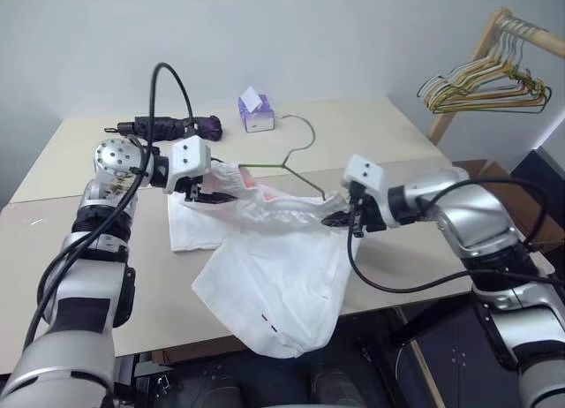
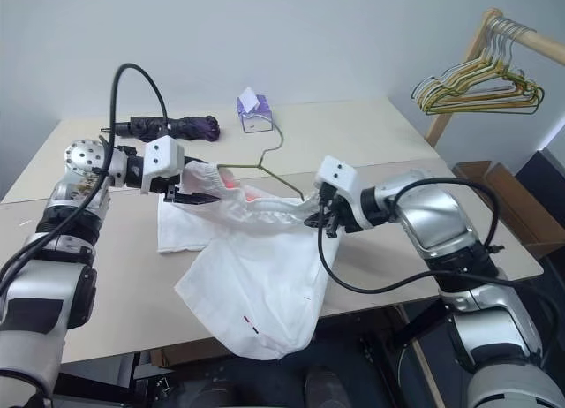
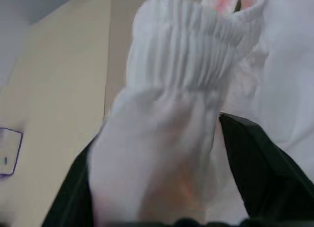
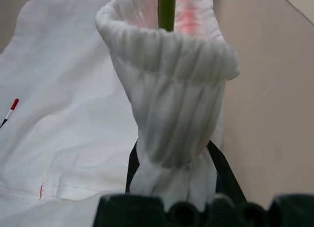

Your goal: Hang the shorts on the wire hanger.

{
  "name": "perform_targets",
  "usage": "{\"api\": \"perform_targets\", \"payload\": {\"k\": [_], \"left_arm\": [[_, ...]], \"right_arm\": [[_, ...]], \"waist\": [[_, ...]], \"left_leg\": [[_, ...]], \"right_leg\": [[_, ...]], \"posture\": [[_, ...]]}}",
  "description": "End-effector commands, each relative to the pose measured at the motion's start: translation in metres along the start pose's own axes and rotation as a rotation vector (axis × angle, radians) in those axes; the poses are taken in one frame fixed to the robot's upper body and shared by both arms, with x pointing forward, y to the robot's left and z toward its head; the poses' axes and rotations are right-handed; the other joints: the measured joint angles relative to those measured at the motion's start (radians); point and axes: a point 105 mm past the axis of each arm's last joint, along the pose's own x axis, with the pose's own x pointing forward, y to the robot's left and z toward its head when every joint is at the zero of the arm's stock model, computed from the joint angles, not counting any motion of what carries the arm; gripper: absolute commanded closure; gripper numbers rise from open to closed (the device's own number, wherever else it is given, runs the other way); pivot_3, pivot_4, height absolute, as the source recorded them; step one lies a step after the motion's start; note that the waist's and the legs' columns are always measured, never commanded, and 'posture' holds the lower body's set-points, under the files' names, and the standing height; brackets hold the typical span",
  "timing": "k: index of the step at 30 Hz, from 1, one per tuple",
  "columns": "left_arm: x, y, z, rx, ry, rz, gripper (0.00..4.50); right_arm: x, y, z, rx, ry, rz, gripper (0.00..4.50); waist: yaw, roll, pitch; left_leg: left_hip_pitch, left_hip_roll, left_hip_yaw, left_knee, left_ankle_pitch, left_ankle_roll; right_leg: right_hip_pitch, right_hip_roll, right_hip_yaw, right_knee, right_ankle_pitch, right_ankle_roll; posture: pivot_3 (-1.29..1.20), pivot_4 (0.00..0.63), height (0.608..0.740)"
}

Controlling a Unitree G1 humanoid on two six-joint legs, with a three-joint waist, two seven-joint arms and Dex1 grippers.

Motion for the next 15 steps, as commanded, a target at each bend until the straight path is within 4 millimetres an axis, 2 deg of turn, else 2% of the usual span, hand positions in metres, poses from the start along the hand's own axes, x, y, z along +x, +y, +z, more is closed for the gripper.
{"api": "perform_targets", "payload": {"k": [1, 5, 9, 12, 15], "left_arm": [[-0.020, 0.024, 0.022, 0.028, -0.073, 0.126, 0.04], [-0.028, 0.040, 0.032, 0.015, -0.146, 0.277, 0.01], [-0.035, 0.045, 0.046, -0.048, -0.246, 0.325, 0.01], [-0.035, 0.042, 0.067, -0.142, -0.378, 0.324, 0.01], [-0.027, 0.026, 0.093, -0.266, -0.525, 0.284, 0.01]], "right_arm": [[-0.018, 0.001, -0.001, 0.097, -0.064, -0.055, 4.50], [-0.025, 0.004, -0.021, 0.237, -0.091, -0.118, 4.50], [-0.037, 0.005, -0.041, 0.376, -0.115, -0.224, 4.50], [-0.049, 0.003, -0.053, 0.457, -0.128, -0.317, 4.50], [-0.066, -0.011, -0.068, 0.604, -0.102, -0.506, 4.50]], "waist": [[0.001, 0.000, 0.000], [0.003, 0.000, 0.000], [0.003, 0.000, 0.000], [0.002, 0.000, 0.000], [0.000, 0.001, 0.000]], "left_leg": [[0.000, 0.000, 0.000, 0.000, 0.000, 0.000], [0.000, 0.000, -0.001, 0.000, 0.000, 0.000], [-0.001, 0.000, -0.001, 0.001, 0.000, 0.000], [-0.001, 0.000, -0.001, 0.001, 0.000, 0.000], [-0.001, 0.000, -0.002, 0.002, 0.000, 0.000]], "right_leg": [[0.000, 0.000, 0.000, 0.000, 0.000, 0.000], [0.000, 0.000, 0.000, 0.000, 0.000, 0.000], [0.000, 0.000, -0.001, 0.000, 0.000, 0.000], [0.000, 0.000, -0.001, 0.000, 0.000, 0.000], [0.001, 0.000, -0.001, 0.001, 0.000, 0.000]], "posture": [[-0.10, 0.000, 0.740], [-0.10, 0.000, 0.740], [-0.12, 0.000, 0.740], [-0.13, 0.000, 0.740], [-0.14, 0.000, 0.740]]}}
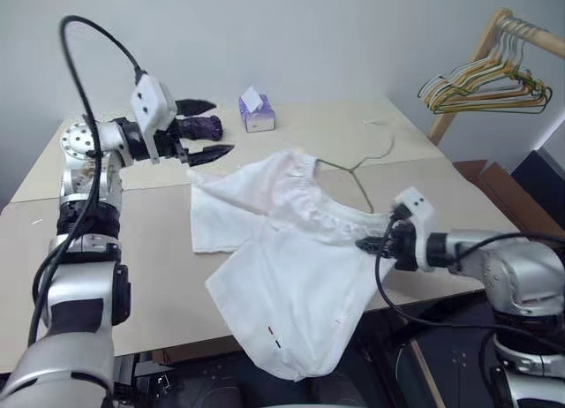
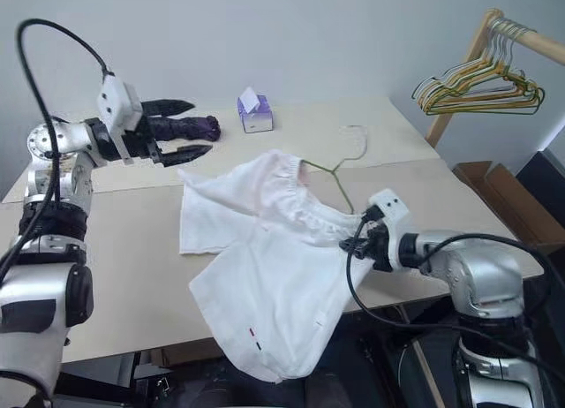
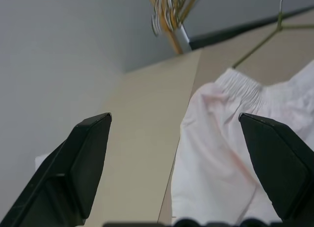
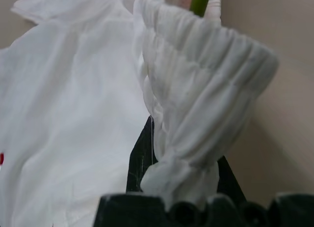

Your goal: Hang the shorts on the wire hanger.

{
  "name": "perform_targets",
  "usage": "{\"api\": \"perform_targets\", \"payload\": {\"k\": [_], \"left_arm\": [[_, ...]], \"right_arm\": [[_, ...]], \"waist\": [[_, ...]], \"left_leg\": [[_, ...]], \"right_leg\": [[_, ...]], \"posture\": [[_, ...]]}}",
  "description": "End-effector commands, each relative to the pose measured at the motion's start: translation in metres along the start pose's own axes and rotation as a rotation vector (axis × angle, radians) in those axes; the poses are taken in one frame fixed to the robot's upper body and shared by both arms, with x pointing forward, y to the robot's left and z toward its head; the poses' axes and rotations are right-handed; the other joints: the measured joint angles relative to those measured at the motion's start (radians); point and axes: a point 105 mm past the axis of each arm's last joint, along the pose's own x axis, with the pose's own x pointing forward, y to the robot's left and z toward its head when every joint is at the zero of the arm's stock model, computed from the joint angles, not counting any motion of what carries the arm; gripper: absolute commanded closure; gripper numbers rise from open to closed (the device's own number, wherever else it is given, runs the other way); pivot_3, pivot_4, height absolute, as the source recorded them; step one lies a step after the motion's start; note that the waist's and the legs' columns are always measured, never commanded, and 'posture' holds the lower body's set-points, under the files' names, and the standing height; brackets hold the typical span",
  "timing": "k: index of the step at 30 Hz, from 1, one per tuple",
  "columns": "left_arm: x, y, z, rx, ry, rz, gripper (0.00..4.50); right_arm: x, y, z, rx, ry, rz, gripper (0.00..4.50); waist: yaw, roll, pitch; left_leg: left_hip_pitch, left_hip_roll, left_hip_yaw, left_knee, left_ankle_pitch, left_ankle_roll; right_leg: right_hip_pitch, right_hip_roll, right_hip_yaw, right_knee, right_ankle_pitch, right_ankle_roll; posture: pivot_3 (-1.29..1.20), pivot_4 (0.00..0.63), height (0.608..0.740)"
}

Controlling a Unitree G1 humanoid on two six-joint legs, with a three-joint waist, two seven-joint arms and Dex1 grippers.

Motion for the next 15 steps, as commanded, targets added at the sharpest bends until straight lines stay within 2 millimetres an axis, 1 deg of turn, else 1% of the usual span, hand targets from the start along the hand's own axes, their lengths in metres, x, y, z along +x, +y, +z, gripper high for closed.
{"api": "perform_targets", "payload": {"k": [1, 4, 7, 11, 15], "left_arm": [[0.013, -0.022, 0.032, -0.127, -0.152, -0.017, 0.01], [0.023, -0.043, 0.044, -0.218, -0.223, -0.029, 0.01], [0.030, -0.053, 0.056, -0.287, -0.274, -0.015, 0.01], [0.036, -0.067, 0.066, -0.300, -0.316, -0.025, 0.01], [0.038, -0.074, 0.070, -0.294, -0.333, -0.026, 0.01]], "right_arm": [[-0.022, -0.025, 0.011, 0.092, -0.051, -0.240, 4.50], [-0.035, -0.044, 0.020, 0.144, -0.103, -0.386, 4.50], [-0.045, -0.055, 0.029, 0.177, -0.161, -0.472, 4.50], [-0.060, -0.078, 0.040, 0.264, -0.216, -0.615, 4.50], [-0.083, -0.099, 0.056, 0.360, -0.285, -0.732, 4.50]], "waist": [[-0.001, 0.001, 0.000], [-0.004, 0.001, 0.000], [-0.009, 0.001, 0.000], [-0.025, 0.004, -0.003], [-0.039, 0.011, -0.006]], "left_leg": [[0.000, 0.000, 0.000, 0.000, 0.000, 0.000], [0.000, 0.000, -0.001, 0.001, 0.000, 0.000], [0.000, 0.000, -0.001, 0.001, 0.000, 0.000], [0.000, -0.001, -0.001, 0.001, 0.000, 0.000], [0.001, -0.001, -0.001, 0.000, 0.000, 0.000]], "right_leg": [[0.000, 0.000, 0.000, 0.000, 0.000, 0.000], [0.000, 0.000, 0.000, 0.000, 0.000, 0.000], [0.000, 0.000, 0.000, 0.000, 0.000, 0.000], [0.001, 0.000, 0.000, -0.001, 0.000, 0.000], [0.001, 0.000, 0.001, -0.001, 0.000, 0.000]], "posture": [[-0.14, 0.000, 0.740], [-0.15, 0.000, 0.740], [-0.16, 0.001, 0.740], [-0.18, 0.004, 0.740], [-0.18, 0.005, 0.740]]}}
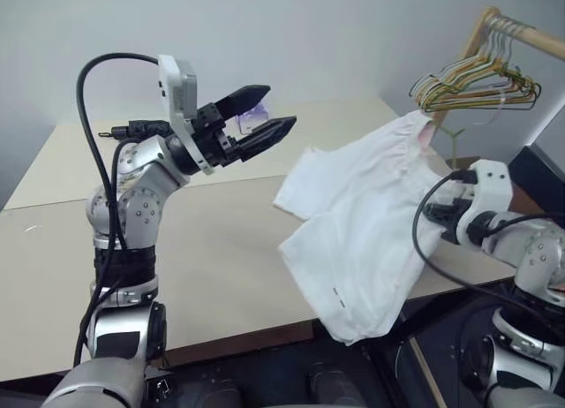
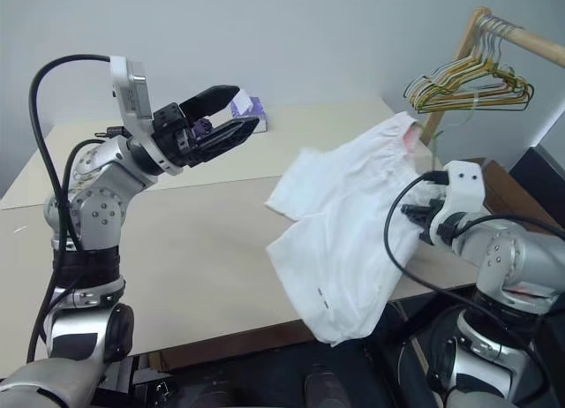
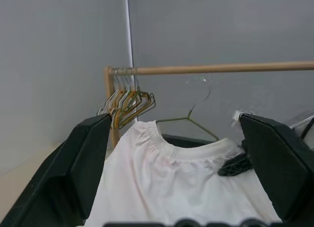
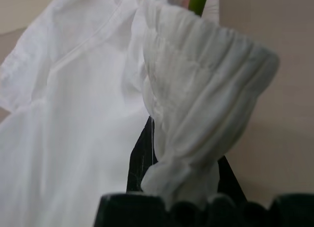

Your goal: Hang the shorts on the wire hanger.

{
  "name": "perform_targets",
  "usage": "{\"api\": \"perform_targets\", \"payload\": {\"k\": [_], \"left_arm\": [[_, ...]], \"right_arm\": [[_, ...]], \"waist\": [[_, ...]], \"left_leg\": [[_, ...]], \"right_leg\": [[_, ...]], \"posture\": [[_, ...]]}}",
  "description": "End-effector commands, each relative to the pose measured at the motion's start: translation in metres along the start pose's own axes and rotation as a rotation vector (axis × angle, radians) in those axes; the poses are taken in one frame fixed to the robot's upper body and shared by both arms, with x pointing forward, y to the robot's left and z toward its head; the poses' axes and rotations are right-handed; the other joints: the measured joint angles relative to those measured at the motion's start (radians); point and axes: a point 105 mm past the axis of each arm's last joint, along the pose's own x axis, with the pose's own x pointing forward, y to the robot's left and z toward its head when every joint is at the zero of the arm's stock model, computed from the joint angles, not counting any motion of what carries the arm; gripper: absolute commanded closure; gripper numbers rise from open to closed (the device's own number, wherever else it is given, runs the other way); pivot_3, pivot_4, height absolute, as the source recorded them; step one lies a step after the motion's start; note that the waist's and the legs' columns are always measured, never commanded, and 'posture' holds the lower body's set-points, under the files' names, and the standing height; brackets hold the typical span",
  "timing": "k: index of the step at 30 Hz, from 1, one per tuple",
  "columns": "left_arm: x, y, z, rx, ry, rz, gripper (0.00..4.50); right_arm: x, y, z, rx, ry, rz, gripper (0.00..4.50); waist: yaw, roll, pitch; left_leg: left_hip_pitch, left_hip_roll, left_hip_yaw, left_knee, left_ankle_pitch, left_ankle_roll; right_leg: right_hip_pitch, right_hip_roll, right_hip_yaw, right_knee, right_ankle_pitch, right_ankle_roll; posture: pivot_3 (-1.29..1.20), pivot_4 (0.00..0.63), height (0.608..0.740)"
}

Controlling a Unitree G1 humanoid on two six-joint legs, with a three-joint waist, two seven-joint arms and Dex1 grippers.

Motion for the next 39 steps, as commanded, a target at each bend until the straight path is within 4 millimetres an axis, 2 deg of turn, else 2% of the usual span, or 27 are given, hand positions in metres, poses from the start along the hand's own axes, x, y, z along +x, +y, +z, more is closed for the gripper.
{"api": "perform_targets", "payload": {"k": [1, 4, 12, 16, 21, 30, 34, 37, 39], "left_arm": [[0.003, -0.007, 0.011, 0.025, -0.036, -0.007, 0.01], [0.002, -0.007, 0.010, 0.027, -0.036, -0.002, 0.01], [0.003, -0.009, 0.009, 0.038, -0.045, -0.001, 0.01], [0.003, -0.007, 0.008, 0.047, -0.038, -0.003, 0.01], [0.006, -0.008, 0.010, 0.045, -0.042, -0.022, 0.01], [0.006, -0.010, 0.008, 0.043, -0.032, -0.039, 0.01], [0.006, -0.011, 0.007, 0.044, -0.026, -0.042, 0.01], [0.005, -0.011, 0.008, 0.050, -0.020, -0.046, 0.01], [0.004, -0.011, 0.008, 0.053, -0.017, -0.047, 0.00]], "right_arm": [[-0.014, -0.023, 0.031, 0.076, -0.093, -0.110, 4.50], [-0.019, -0.037, 0.049, 0.151, -0.128, -0.184, 4.50], [-0.038, -0.072, 0.080, 0.299, -0.171, -0.334, 4.50], [-0.043, -0.083, 0.087, 0.370, -0.168, -0.361, 4.50], [-0.041, -0.101, 0.087, 0.484, -0.156, -0.399, 4.50], [-0.024, -0.123, 0.069, 0.602, -0.107, -0.428, 4.50], [-0.015, -0.124, 0.059, 0.626, -0.067, -0.428, 4.50], [-0.011, -0.122, 0.053, 0.572, -0.055, -0.441, 4.50], [-0.011, -0.118, 0.055, 0.522, -0.077, -0.443, 3.88]], "waist": [[-0.007, 0.003, -0.001], [-0.019, 0.004, -0.002], [-0.038, 0.005, -0.002], [-0.044, 0.006, -0.003], [-0.046, 0.007, -0.003], [-0.047, 0.008, -0.004], [-0.049, 0.008, -0.004], [-0.050, 0.008, -0.004], [-0.051, 0.008, -0.004]], "left_leg": [[0.000, 0.000, 0.000, 0.000, 0.000, 0.000], [0.002, 0.000, 0.000, -0.003, 0.000, 0.000], [0.005, -0.002, 0.002, -0.007, 0.000, 0.000], [0.006, -0.002, 0.003, -0.007, 0.000, 0.000], [0.007, -0.002, 0.003, -0.009, 0.000, 0.000], [0.008, -0.002, 0.005, -0.010, 0.000, 0.000], [0.011, -0.002, 0.005, -0.011, 0.000, 0.000], [0.012, -0.001, 0.004, -0.013, 0.000, 0.000], [0.015, -0.001, 0.004, -0.013, 0.000, 0.000]], "right_leg": [[0.000, 0.000, 0.000, 0.000, 0.000, 0.000], [0.001, 0.000, 0.000, -0.001, 0.000, 0.000], [0.002, 0.000, 0.003, -0.001, 0.000, 0.000], [0.002, 0.000, 0.004, -0.002, 0.000, 0.000], [0.002, 0.000, 0.005, -0.002, 0.000, 0.000], [0.002, 0.000, 0.006, -0.002, 0.000, 0.000], [0.006, 0.000, 0.005, -0.005, 0.000, 0.000], [0.013, 0.000, 0.005, -0.008, 0.000, 0.000], [0.015, 0.000, 0.004, -0.009, -0.001, 0.001]], "posture": [[-0.18, 0.006, 0.740], [-0.18, 0.006, 0.740], [-0.18, 0.004, 0.740], [-0.19, 0.003, 0.740], [-0.18, 0.001, 0.740], [-0.18, 0.002, 0.740], [-0.18, 0.002, 0.740], [-0.17, 0.008, 0.740], [-0.17, 0.008, 0.740]]}}
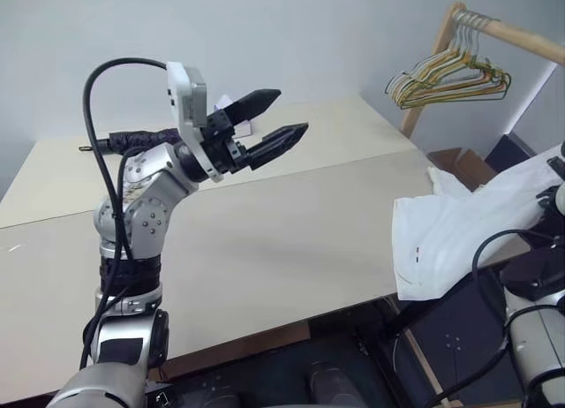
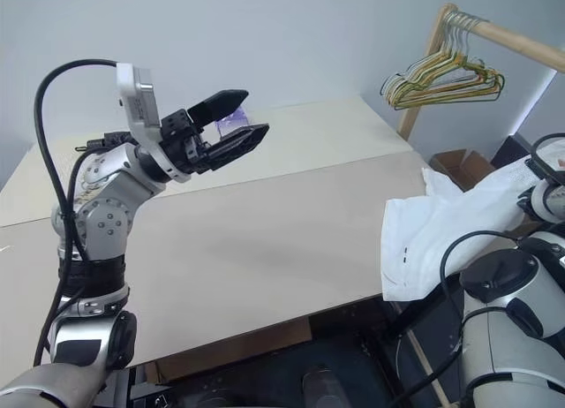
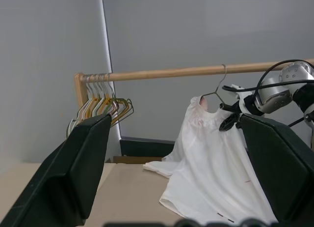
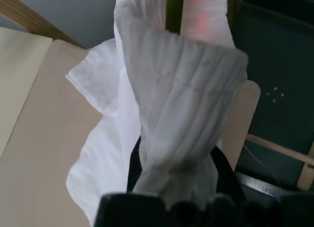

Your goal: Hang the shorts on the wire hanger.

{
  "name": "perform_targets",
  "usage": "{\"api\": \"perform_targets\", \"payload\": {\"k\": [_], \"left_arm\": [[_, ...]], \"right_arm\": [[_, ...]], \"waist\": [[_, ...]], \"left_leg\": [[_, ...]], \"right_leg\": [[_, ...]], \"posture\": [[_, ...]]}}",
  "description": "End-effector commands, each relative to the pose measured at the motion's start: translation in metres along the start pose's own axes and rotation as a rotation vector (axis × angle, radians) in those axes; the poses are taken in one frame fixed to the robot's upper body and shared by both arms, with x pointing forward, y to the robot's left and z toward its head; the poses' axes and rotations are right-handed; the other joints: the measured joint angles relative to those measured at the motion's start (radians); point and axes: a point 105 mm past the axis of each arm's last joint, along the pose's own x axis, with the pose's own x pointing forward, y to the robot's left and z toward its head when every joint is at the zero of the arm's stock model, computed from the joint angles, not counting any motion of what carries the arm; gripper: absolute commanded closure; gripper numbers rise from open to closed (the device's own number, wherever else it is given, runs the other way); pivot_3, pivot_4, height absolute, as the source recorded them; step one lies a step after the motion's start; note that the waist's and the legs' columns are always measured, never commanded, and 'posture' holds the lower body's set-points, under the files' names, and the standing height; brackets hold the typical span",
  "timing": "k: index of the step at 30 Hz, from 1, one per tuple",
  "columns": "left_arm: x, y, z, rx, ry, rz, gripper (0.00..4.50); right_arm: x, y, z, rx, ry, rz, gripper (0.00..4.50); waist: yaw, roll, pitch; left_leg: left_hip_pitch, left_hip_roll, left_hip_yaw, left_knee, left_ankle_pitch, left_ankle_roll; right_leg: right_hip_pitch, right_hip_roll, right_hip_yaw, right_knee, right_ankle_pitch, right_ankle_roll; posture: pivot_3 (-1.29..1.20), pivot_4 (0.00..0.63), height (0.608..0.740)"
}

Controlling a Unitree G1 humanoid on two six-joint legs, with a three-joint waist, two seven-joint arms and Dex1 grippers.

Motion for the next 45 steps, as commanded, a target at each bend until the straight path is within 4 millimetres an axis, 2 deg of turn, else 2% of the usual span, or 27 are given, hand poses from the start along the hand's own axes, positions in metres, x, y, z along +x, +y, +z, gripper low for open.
{"api": "perform_targets", "payload": {"k": [1, 4, 11, 12, 15, 20, 23, 25, 27, 29, 31, 32, 34, 37, 40, 45], "left_arm": [[0.001, -0.003, 0.011, 0.043, -0.018, -0.018, 0.00], [0.001, -0.003, 0.011, 0.046, -0.015, -0.015, 0.00], [-0.006, 0.000, 0.004, 0.056, 0.009, 0.043, 0.00], [-0.007, -0.001, 0.004, 0.057, 0.012, 0.045, 0.00], [-0.010, -0.002, 0.002, 0.062, 0.019, 0.056, 0.00], [-0.014, -0.001, -0.001, 0.068, 0.028, 0.085, 0.00], [-0.017, -0.001, -0.003, 0.074, 0.025, 0.107, 0.00], [-0.020, 0.001, -0.006, 0.111, 0.031, 0.149, 0.00], [-0.025, 0.004, -0.012, 0.154, 0.063, 0.183, 0.00], [-0.032, 0.007, -0.021, 0.188, 0.113, 0.205, 0.00], [-0.041, 0.008, -0.029, 0.200, 0.154, 0.225, 0.00], [-0.046, 0.008, -0.032, 0.190, 0.167, 0.235, 0.00], [-0.053, 0.007, -0.035, 0.174, 0.186, 0.239, 0.00], [-0.067, 0.000, -0.041, 0.179, 0.222, 0.236, 0.00], [-0.082, -0.005, -0.051, 0.215, 0.300, 0.262, 0.00], [-0.107, -0.013, -0.059, 0.253, 0.394, 0.301, 0.00]], "right_arm": [[-0.004, 0.009, 0.002, -0.074, -0.063, 0.021, 3.66], [-0.008, 0.011, 0.006, -0.122, -0.124, -0.001, 2.65], [-0.026, 0.013, 0.023, -0.471, -0.532, -0.228, 0.17], [-0.028, 0.013, 0.022, -0.509, -0.577, -0.265, 0.03], [-0.029, 0.016, 0.012, -0.569, -0.657, -0.314, 0.03], [-0.051, 0.023, 0.006, -0.667, -0.973, -0.460, 0.03], [-0.069, 0.033, 0.006, -0.693, -1.151, -0.470, 0.03], [-0.089, 0.046, 0.004, -0.723, -1.316, -0.430, 0.03], [-0.100, 0.059, -0.002, -0.763, -1.419, -0.364, 0.03], [-0.104, 0.074, -0.012, -0.778, -1.450, -0.218, 0.03], [-0.099, 0.098, -0.029, -0.801, -1.374, 0.067, 0.03], [-0.097, 0.113, -0.042, -0.828, -1.308, 0.251, 0.03], [-0.097, 0.130, -0.062, -0.839, -1.191, 0.515, 0.03], [-0.105, 0.153, -0.106, -0.935, -0.959, 0.963, 0.03], [-0.116, 0.166, -0.138, -1.003, -0.756, 1.275, 0.03], [-0.125, 0.175, -0.170, -1.114, -0.520, 1.602, 0.03]], "waist": [[-0.001, 0.000, 0.000], [-0.003, 0.001, 0.000], [-0.002, 0.002, 0.000], [-0.002, 0.002, 0.000], [-0.002, 0.002, 0.000], [0.000, 0.002, 0.000], [0.003, 0.002, 0.000], [0.005, 0.002, 0.000], [0.005, 0.002, 0.000], [0.004, 0.002, 0.000], [0.002, 0.002, 0.000], [0.003, 0.002, 0.000], [0.005, 0.001, 0.001], [0.013, -0.001, 0.002], [0.032, -0.003, 0.004], [0.095, -0.005, 0.006]], "left_leg": [[0.001, 0.000, 0.000, 0.000, 0.000, 0.000], [0.001, 0.000, 0.000, 0.000, 0.000, 0.000], [0.001, 0.000, 0.000, 0.000, 0.000, 0.000], [0.001, 0.000, 0.000, 0.000, 0.000, 0.000], [0.001, 0.000, 0.000, 0.000, 0.000, 0.000], [0.001, 0.000, -0.001, 0.000, 0.000, 0.000], [0.001, -0.001, 0.000, 0.000, 0.000, 0.000], [0.001, 0.000, 0.000, 0.000, 0.000, 0.000], [0.001, 0.000, 0.000, 0.000, 0.000, 0.000], [0.002, 0.000, 0.000, 0.000, 0.000, 0.000], [0.004, 0.000, 0.000, 0.000, 0.000, 0.000], [0.005, 0.000, 0.000, 0.000, 0.000, 0.000], [0.005, 0.000, 0.000, -0.001, 0.000, 0.000], [0.004, 0.001, -0.001, -0.001, 0.000, 0.000], [0.004, 0.001, -0.001, -0.001, 0.000, 0.000], [0.006, 0.001, 0.001, -0.001, 0.000, 0.000]], "right_leg": [[0.000, 0.000, 0.000, 0.000, 0.000, 0.000], [0.000, 0.000, 0.001, 0.000, 0.000, 0.000], [0.000, 0.000, 0.001, -0.001, -0.001, 0.001], [0.000, 0.000, 0.001, 0.000, -0.002, 0.004], [-0.001, 0.000, 0.001, 0.000, -0.004, 0.006], [-0.001, 0.000, 0.001, 0.001, -0.004, 0.007], [-0.001, 0.000, 0.002, 0.000, -0.004, 0.007], [-0.001, 0.000, 0.001, 0.000, -0.004, 0.007], [-0.001, 0.000, 0.001, 0.000, -0.004, 0.007], [-0.001, 0.000, 0.001, 0.000, -0.004, 0.007], [0.001, 0.000, 0.002, 0.000, -0.004, 0.007], [0.001, 0.000, 0.002, 0.000, -0.004, 0.007], [0.002, 0.000, 0.002, 0.000, -0.004, 0.007], [0.002, 0.001, 0.001, -0.001, -0.004, 0.007], [0.002, 0.000, 0.000, -0.002, -0.004, 0.007], [0.002, 0.000, 0.001, -0.002, -0.004, 0.007]], "posture": [[-0.17, 0.008, 0.740], [-0.17, 0.011, 0.740], [-0.17, 0.010, 0.740], [-0.17, 0.010, 0.740], [-0.17, 0.008, 0.740], [-0.16, 0.006, 0.740], [-0.16, 0.004, 0.740], [-0.16, 0.002, 0.740], [-0.16, 0.002, 0.740], [-0.14, 0.000, 0.740], [-0.13, 0.004, 0.740], [-0.12, 0.007, 0.740], [-0.11, 0.011, 0.740], [-0.07, 0.021, 0.740], [-0.01, 0.028, 0.740], [0.07, 0.042, 0.740]]}}
